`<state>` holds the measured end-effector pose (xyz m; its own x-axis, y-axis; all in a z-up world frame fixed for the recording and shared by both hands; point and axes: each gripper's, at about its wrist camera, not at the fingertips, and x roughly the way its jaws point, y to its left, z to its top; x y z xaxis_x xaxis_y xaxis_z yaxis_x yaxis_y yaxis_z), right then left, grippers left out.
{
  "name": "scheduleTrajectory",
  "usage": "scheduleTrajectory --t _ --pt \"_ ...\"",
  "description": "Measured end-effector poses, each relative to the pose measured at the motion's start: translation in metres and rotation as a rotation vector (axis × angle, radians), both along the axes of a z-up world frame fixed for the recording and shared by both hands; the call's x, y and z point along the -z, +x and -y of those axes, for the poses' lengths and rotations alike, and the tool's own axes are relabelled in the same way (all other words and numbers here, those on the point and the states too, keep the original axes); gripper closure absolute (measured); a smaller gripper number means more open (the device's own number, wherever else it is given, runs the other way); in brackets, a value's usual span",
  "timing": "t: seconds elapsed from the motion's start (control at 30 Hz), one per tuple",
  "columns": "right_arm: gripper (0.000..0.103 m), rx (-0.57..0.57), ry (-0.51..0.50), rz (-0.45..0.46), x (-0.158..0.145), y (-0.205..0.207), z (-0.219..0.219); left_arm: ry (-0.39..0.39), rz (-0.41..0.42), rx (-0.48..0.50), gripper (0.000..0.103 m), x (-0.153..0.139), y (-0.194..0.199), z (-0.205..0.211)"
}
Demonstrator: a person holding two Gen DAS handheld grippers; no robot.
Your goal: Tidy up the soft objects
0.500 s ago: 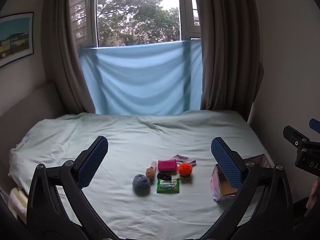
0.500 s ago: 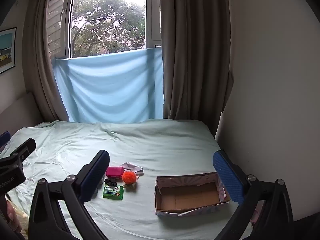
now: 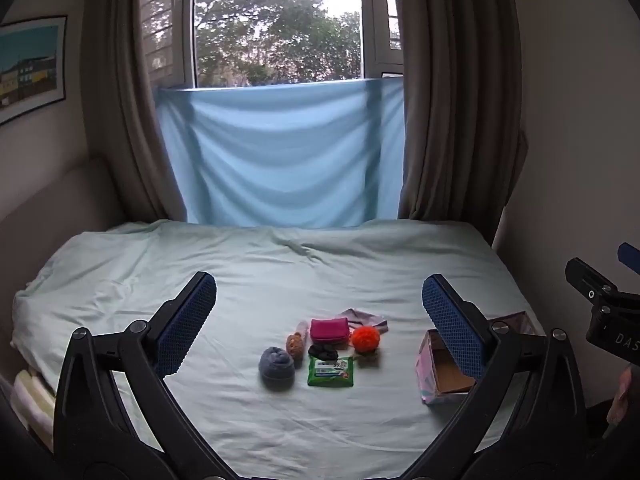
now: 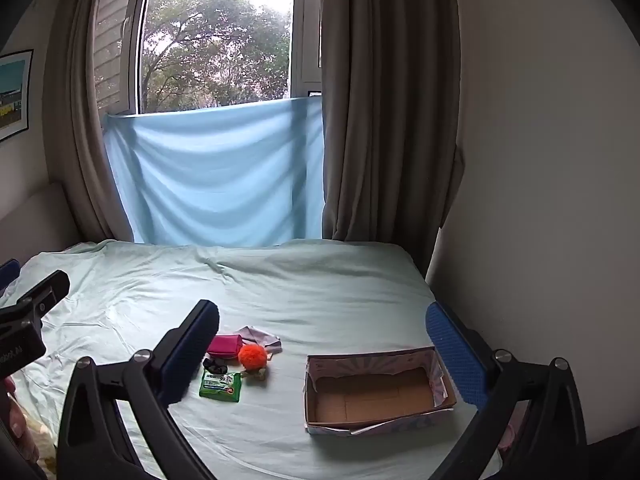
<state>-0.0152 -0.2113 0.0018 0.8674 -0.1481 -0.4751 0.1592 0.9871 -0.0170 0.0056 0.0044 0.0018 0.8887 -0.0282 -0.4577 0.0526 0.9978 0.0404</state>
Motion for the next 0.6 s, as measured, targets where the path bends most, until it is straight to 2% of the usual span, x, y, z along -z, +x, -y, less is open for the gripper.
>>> scheduleTrajectory --t 0.23,0.6 --pt "0.000 0.003 -0.002 -0.002 0.001 0.006 -0.002 0.014 -0.010 -0.003 0.001 0.010 0.002 0.005" --pt "0.000 0.007 -0.003 0.004 0.004 0.011 0.001 0.009 -0.010 0.006 0.001 0.005 0.008 0.006"
